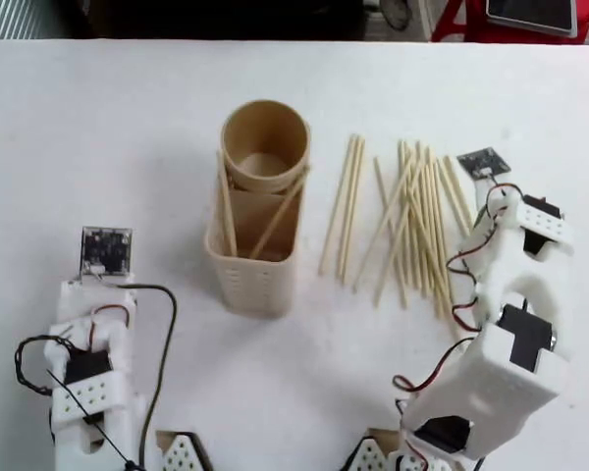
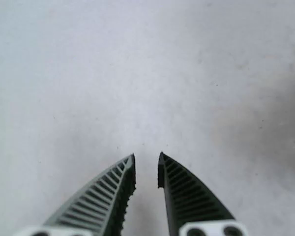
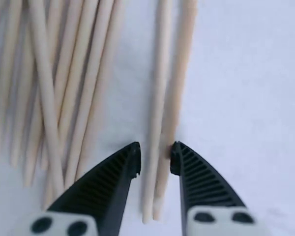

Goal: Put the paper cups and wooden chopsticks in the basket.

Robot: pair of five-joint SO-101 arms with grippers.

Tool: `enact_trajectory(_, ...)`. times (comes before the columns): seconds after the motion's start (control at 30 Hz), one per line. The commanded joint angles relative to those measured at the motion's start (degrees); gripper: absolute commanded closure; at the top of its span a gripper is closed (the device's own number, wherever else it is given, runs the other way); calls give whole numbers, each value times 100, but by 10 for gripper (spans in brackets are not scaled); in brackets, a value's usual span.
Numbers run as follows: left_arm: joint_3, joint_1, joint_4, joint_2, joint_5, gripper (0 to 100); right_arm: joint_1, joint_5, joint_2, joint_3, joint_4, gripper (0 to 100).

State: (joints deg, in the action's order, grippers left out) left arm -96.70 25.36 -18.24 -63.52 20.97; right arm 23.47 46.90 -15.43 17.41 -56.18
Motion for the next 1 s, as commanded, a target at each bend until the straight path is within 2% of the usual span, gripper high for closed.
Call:
enact_trajectory(0.0,9,48,-9,-92,70,902,-75,18,84,-18,-110,889)
enact_trajectory(0.23,9,48,-9,-92,70,902,-92,18,-40,-97,-84,889)
enact_trajectory(0.5,9,48,-9,-92,70,902,-75,18,-822,-141,268,895)
enact_trajectory(0.63,9,48,-9,-92,70,902,-4,9,-1077,-141,497,991)
enact_trajectory(0.67,9,48,-9,-92,70,902,13,0,-1077,-141,505,975)
enact_trajectory(0.97,9,48,-9,-92,70,902,171,-105,365,-97,48,980)
